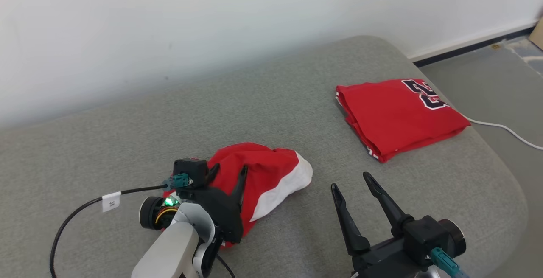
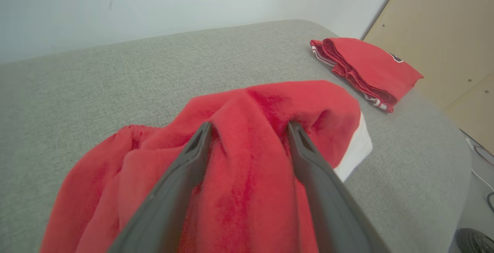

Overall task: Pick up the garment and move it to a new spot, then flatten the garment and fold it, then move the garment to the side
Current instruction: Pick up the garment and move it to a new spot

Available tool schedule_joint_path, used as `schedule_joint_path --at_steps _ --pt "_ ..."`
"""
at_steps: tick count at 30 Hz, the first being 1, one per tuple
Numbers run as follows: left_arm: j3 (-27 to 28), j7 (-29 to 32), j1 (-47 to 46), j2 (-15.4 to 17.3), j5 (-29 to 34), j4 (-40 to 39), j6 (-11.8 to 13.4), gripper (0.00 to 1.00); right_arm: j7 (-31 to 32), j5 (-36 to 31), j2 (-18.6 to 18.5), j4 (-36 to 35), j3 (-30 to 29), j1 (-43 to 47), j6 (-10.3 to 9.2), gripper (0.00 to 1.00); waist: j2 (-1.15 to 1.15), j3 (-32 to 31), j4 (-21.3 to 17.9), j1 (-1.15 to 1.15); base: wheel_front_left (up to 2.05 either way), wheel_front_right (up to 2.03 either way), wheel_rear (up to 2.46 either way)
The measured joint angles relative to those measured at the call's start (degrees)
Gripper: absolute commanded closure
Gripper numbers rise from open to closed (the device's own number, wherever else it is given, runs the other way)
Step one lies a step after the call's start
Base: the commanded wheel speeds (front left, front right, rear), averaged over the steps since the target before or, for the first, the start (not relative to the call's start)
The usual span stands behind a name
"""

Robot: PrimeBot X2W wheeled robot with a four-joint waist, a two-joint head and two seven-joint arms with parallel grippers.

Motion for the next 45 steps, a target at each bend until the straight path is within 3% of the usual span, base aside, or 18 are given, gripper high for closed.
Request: schedule_joint_path --at_steps 10,15,20,23,29,35,45 --pt "4.1 -10.6 6.5 1.8 -2.5 -9.5 3.5 0.0 0.3 -0.5 0.0 -0.5 -3.8 2.6 0.0 0.0 0.0 -1.8 5.4 0.0 0.0 0.0 0.0" --pt "9.3 -12.0 15.9 4.9 -2.0 -20.9 6.2 0.0 -0.5 0.4 0.0 0.5 -7.8 3.7 0.0 0.0 0.0 -2.8 9.0 -0.01 0.0 0.0 0.0" --pt "17.2 -12.1 27.1 6.8 3.1 -35.5 7.5 0.0 -1.8 0.5 0.0 2.1 -12.6 4.7 0.0 0.0 -0.01 -3.8 12.4 -0.01 0.0 0.0 0.0" --pt "21.2 -12.1 32.9 6.7 6.4 -40.9 6.7 0.0 -3.1 1.0 0.0 3.2 -14.7 4.9 0.0 0.0 0.0 -4.2 14.3 -0.01 0.0 0.0 0.0" --pt "26.9 -12.1 40.5 6.4 12.2 -44.3 3.9 0.0 -6.2 2.3 0.0 6.2 -16.3 5.6 0.0 0.0 -0.01 -4.6 17.6 -0.01 0.0 0.0 0.0" --pt "30.4 -12.1 44.7 5.0 15.6 -43.2 1.4 0.0 -7.8 1.4 0.0 9.0 -16.7 6.7 0.0 0.0 0.0 -5.1 19.7 -0.01 0.0 0.0 0.0" --pt "31.3 -12.1 45.3 4.0 17.1 -38.3 -1.1 0.0 -6.4 -1.1 0.0 10.1 -16.8 7.2 0.0 0.0 0.0 -5.4 20.3 -0.01 0.0 0.0 0.0"
